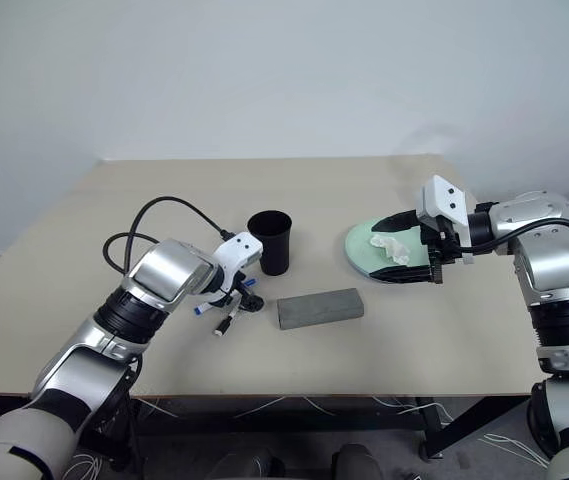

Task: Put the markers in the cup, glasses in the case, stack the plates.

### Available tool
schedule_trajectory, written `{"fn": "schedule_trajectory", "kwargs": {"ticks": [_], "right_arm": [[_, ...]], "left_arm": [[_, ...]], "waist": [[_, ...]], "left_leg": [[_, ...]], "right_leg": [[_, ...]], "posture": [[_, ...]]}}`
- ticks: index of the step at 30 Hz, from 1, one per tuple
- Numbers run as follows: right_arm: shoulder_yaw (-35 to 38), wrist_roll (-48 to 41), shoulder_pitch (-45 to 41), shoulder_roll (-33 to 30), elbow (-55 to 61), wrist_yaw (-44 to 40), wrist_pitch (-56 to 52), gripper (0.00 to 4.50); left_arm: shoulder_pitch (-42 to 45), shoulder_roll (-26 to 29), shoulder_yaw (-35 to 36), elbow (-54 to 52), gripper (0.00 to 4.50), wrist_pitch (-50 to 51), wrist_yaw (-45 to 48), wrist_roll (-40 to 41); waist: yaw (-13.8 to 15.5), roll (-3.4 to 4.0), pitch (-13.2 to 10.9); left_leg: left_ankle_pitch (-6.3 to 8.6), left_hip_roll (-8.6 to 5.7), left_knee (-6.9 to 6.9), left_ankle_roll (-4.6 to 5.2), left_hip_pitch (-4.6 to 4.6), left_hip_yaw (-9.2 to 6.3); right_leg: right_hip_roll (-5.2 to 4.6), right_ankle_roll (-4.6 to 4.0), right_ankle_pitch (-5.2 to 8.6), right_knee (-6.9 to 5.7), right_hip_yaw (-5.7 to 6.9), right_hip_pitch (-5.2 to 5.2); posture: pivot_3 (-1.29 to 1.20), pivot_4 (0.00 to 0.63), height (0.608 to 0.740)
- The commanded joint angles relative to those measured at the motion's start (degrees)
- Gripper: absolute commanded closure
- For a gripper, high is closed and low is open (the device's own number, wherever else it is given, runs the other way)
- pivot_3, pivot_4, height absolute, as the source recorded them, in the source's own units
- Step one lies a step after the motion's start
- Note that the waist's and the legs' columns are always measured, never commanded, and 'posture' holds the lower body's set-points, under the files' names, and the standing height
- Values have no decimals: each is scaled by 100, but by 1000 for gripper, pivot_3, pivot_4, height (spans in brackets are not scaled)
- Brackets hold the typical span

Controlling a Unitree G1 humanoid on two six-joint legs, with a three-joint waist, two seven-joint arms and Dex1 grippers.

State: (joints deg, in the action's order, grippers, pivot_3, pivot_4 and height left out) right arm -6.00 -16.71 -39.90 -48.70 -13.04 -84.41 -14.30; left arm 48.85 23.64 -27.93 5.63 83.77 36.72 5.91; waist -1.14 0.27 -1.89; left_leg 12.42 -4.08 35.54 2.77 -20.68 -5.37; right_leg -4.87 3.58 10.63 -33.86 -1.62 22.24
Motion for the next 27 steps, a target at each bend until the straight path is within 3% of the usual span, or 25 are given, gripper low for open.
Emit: {"fn": "schedule_trajectory", "kwargs": {"ticks": [1,25,27], "right_arm": [[92,-16,-126,-22,83,-20,45,0],[137,-37,-61,-28,159,58,-13,0],[139,-36,-61,-29,157,64,-9,0]], "left_arm": [[228,19,-115,68,32,-36,10,130],[480,-288,-418,1250,32,-484,-64,172],[490,-296,-435,1295,401,-509,-55,169]], "waist": [[0,0,0],[2,-1,0],[1,-1,0]], "left_leg": [[0,0,0,0,0,0],[0,-2,1,0,-1,0],[0,-2,1,0,0,0]], "right_leg": [[0,0,0,0,0,0],[-1,0,0,0,0,-1],[-1,0,0,0,0,-1]], "posture": [[0,0,732],[0,0,732],[0,0,732]]}}
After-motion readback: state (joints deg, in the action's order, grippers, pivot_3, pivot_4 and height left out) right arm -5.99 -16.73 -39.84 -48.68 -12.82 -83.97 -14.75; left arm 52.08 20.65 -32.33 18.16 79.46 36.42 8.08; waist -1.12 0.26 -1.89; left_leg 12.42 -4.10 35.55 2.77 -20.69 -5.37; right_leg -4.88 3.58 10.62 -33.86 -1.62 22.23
